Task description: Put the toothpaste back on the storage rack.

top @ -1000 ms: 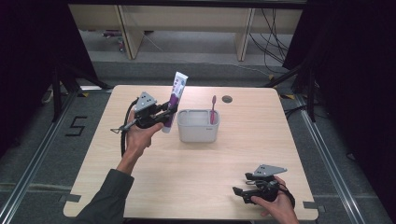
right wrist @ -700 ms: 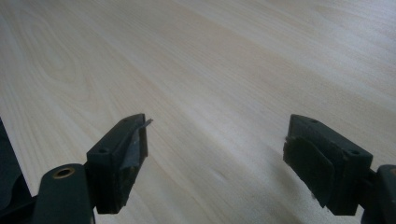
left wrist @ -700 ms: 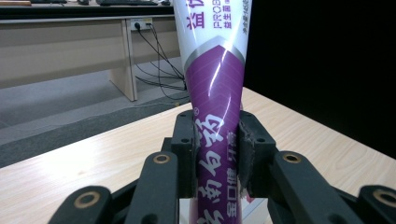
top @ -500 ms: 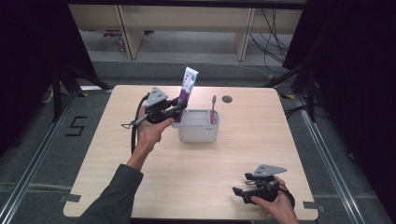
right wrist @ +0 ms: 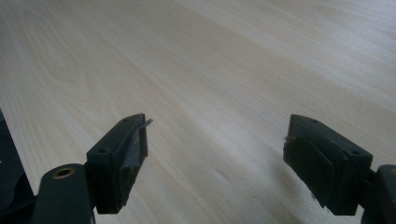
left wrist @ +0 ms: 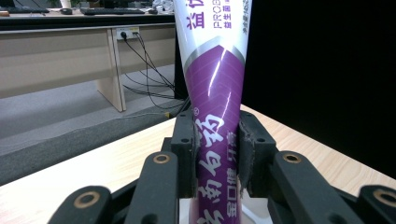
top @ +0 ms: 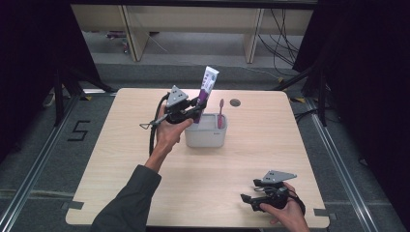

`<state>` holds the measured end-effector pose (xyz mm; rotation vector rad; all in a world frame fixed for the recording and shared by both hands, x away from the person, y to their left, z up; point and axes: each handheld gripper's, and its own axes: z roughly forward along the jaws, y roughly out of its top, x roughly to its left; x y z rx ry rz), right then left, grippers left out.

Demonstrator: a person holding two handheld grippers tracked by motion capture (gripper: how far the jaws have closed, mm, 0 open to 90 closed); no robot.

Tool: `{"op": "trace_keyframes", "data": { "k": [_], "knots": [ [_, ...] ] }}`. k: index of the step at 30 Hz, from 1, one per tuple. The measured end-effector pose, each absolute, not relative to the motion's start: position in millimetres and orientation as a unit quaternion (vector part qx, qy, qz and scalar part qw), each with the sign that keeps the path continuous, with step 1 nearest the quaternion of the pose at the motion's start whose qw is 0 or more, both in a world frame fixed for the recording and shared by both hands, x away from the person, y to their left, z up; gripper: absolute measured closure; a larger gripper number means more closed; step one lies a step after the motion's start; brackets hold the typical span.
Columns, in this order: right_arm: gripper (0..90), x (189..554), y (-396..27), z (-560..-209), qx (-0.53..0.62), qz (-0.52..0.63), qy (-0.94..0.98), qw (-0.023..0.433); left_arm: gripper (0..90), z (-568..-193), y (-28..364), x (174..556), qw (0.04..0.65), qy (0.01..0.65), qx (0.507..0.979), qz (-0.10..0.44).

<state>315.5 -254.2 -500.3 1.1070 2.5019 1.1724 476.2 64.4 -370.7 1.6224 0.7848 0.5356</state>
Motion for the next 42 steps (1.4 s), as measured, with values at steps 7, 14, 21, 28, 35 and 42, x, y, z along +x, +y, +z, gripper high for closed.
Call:
{"op": "trace_keyframes", "data": {
  "k": [7,14,21,28,35,42],
  "knots": [
    [22.1,315,-255,-500,0.37,0.393,0.837,0.085,70.8,-374,55,481,0.591,0.334,0.698,0.229],
    [22.1,315,-253,-500,0.374,0.394,0.836,0.077,70.8,-377,53,486,0.593,0.342,0.693,0.225],
    [22.1,315,-253,-500,0.375,0.395,0.835,0.077,70.8,-381,51,490,0.595,0.346,0.69,0.226],
    [22.1,313,-253,-499,0.382,0.392,0.834,0.072,70.8,-383,48,494,0.593,0.349,0.688,0.229],
    [22.1,315,-253,-499,0.372,0.395,0.837,0.075,70.8,-386,47,497,0.597,0.352,0.682,0.232],
    [22.1,314,-253,-499,0.372,0.395,0.837,0.075,70.8,-390,46,501,0.597,0.359,0.677,0.237]
  ]
}}
